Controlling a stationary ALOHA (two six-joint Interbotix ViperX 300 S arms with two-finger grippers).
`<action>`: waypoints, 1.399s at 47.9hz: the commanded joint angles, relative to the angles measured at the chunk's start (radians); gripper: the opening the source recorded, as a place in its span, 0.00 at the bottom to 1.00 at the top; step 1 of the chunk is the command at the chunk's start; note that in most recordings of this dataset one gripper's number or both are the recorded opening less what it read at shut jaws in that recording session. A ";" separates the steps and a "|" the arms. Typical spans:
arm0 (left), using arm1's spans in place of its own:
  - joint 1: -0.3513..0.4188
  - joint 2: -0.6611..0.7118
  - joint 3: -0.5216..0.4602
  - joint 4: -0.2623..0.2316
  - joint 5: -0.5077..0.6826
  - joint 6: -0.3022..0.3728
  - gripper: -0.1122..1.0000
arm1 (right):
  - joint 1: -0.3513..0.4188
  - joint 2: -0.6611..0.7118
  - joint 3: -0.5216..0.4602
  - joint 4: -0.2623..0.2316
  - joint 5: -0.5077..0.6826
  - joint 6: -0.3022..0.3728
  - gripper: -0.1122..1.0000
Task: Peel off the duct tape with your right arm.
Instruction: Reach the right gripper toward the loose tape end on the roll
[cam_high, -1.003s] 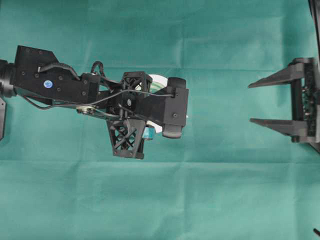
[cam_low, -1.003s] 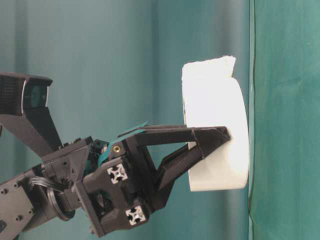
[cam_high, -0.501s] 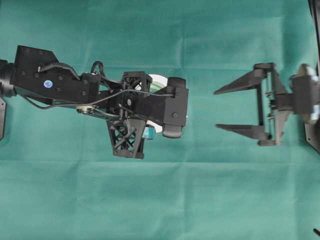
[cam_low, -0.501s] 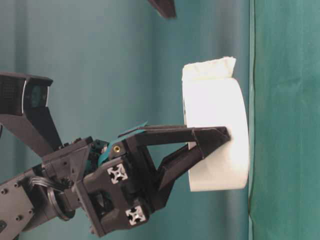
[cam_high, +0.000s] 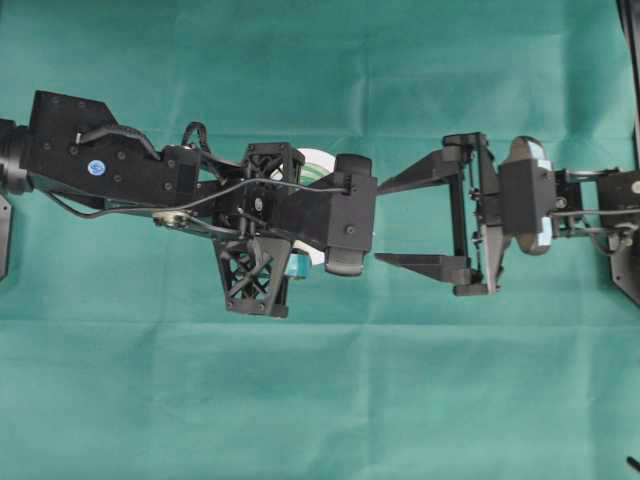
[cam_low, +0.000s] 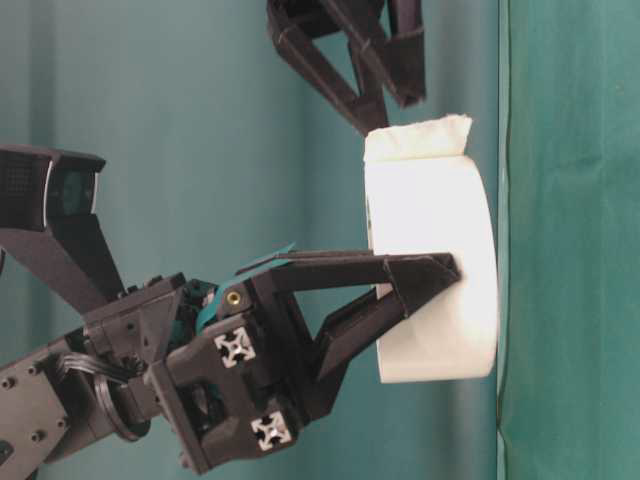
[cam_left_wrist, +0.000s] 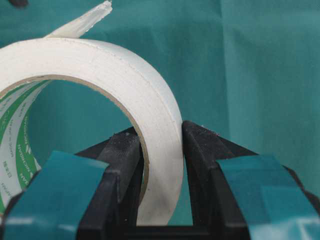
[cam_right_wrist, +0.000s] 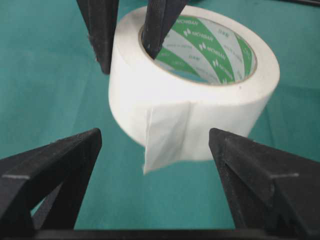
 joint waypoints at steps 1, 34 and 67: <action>-0.002 -0.037 -0.034 0.005 -0.006 0.002 0.29 | 0.000 0.012 -0.029 -0.002 -0.018 -0.002 0.85; -0.021 -0.040 -0.029 0.003 -0.006 0.003 0.29 | -0.014 0.075 -0.049 0.002 -0.060 0.002 0.44; -0.026 -0.044 -0.026 0.005 -0.006 0.003 0.29 | -0.015 0.055 -0.020 0.003 -0.060 0.005 0.16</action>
